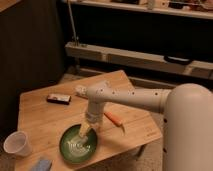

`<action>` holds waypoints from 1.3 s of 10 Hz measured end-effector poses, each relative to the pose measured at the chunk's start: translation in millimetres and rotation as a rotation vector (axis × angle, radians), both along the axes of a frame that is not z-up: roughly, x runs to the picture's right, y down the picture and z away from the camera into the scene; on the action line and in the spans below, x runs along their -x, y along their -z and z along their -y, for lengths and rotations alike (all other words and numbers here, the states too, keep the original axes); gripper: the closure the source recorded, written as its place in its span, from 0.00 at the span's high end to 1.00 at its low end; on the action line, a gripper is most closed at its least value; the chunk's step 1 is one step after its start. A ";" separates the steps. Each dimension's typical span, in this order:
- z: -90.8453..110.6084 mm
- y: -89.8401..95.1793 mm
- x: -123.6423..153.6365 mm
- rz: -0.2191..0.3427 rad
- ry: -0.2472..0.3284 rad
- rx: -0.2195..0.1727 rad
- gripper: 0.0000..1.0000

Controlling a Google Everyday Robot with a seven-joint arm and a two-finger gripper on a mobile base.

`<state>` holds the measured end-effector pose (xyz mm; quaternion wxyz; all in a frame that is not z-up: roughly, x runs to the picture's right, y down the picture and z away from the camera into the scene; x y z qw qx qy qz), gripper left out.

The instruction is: Place the eraser on the white sponge

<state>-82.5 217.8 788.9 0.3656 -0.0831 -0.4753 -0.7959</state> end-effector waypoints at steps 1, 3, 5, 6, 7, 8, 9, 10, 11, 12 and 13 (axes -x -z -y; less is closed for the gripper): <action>0.1 0.0 0.0 0.000 0.000 0.000 0.80; 0.1 0.0 0.1 0.000 0.000 0.000 0.80; 0.1 0.0 0.1 0.000 0.000 0.000 0.80; 0.1 0.0 0.1 0.001 0.000 0.000 0.80; 0.1 -0.1 0.0 0.000 0.000 -0.001 0.80; 0.8 -0.8 -0.5 0.002 -0.001 -0.010 0.80; 5.3 -2.2 0.0 0.003 0.002 -0.041 0.80; 17.1 -6.8 1.8 -0.003 0.012 -0.119 0.80; 37.6 -14.8 7.4 -0.001 0.035 -0.218 0.80; 57.0 -22.9 13.2 -0.002 0.058 -0.281 0.80; 78.1 -32.0 23.4 -0.002 0.076 -0.335 0.80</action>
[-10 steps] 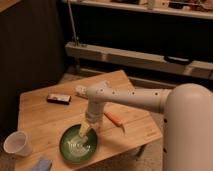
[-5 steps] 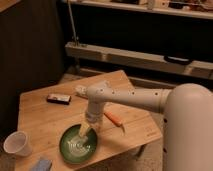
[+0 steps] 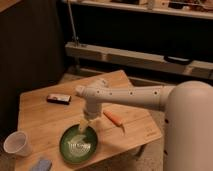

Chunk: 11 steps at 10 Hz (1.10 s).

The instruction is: Place the eraser on the white sponge

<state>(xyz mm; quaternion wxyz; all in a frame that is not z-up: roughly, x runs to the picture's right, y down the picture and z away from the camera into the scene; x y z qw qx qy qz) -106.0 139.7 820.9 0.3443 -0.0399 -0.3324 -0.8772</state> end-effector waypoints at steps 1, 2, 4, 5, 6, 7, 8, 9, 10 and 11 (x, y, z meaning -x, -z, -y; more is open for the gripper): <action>33.5 -15.1 15.9 0.010 0.025 -0.077 0.80; 56.7 -24.7 22.5 0.032 0.027 -0.123 0.80; 100.1 -41.8 25.5 0.074 0.021 -0.210 0.80; 105.9 -43.3 29.4 0.084 0.022 -0.220 0.80; 105.2 -43.3 29.4 0.085 0.021 -0.218 0.80; 105.8 -43.4 27.4 0.082 0.020 -0.219 0.80; 104.8 -43.4 27.2 0.084 0.021 -0.219 0.80; 104.6 -43.5 28.1 0.096 0.024 -0.222 0.80; 104.5 -47.5 25.4 0.149 0.027 -0.226 0.80; 107.4 -53.6 22.9 0.245 0.013 -0.244 0.80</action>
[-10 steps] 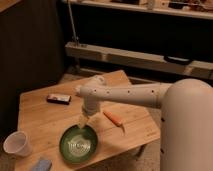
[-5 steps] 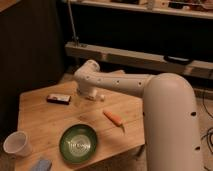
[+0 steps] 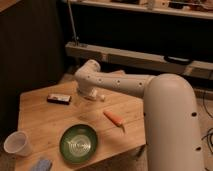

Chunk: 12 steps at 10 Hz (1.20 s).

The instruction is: Place the eraser on the white sponge

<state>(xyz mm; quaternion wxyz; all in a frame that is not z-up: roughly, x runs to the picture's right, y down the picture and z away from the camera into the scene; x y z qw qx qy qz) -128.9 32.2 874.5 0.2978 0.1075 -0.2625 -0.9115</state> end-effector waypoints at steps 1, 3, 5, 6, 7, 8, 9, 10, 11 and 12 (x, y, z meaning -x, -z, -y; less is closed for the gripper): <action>0.0 -6.6 2.9 0.097 -0.021 -0.010 0.80; 2.0 -17.2 31.1 0.236 -0.018 -0.014 0.80; 3.9 -16.6 73.1 0.312 0.082 -0.034 0.80; 2.6 -10.4 87.4 0.344 0.144 -0.070 0.80; 1.7 -4.2 104.4 0.380 0.218 -0.110 0.80; -0.9 -3.0 116.5 0.394 0.258 -0.122 0.80; -5.0 -6.1 123.6 0.396 0.276 -0.121 0.80; -16.5 -19.0 122.5 0.375 0.285 -0.104 0.80; -24.3 -27.3 124.2 0.363 0.283 -0.092 0.80; -36.4 -39.6 130.2 0.346 0.279 -0.074 0.80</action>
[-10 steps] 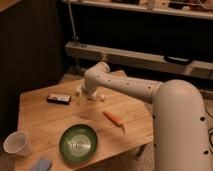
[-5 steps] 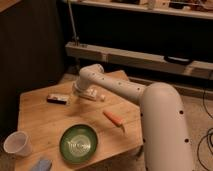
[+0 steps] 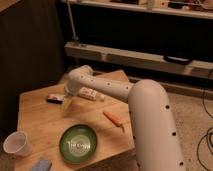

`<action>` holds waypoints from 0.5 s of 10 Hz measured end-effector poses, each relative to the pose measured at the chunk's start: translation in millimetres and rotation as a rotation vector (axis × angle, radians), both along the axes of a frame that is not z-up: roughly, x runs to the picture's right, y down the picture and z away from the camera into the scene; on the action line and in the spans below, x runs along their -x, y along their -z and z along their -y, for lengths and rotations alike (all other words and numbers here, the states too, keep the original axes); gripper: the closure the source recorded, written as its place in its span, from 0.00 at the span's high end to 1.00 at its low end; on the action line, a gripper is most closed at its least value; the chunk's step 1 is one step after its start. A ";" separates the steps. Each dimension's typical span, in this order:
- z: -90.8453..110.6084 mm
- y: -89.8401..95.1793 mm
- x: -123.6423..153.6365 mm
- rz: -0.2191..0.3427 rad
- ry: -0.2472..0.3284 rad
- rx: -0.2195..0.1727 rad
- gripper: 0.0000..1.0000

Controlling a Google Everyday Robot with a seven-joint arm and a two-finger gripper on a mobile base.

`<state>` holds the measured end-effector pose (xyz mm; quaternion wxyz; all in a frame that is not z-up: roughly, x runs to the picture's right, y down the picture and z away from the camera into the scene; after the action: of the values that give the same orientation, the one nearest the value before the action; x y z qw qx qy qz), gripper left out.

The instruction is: Place the eraser on the white sponge

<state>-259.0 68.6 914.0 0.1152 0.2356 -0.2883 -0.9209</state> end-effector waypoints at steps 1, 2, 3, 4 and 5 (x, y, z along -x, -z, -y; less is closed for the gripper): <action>-6.8 -9.0 1.6 -0.018 -0.005 0.011 0.80; -10.1 -15.2 4.0 -0.019 -0.018 0.017 0.80; -10.0 -18.6 6.6 -0.013 -0.036 0.019 0.80; -6.8 -19.2 9.1 -0.010 -0.051 0.020 0.80; -4.4 -20.3 11.3 -0.010 -0.065 0.023 0.79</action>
<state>-270.4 73.1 934.3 0.1494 0.2387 -0.2907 -0.9144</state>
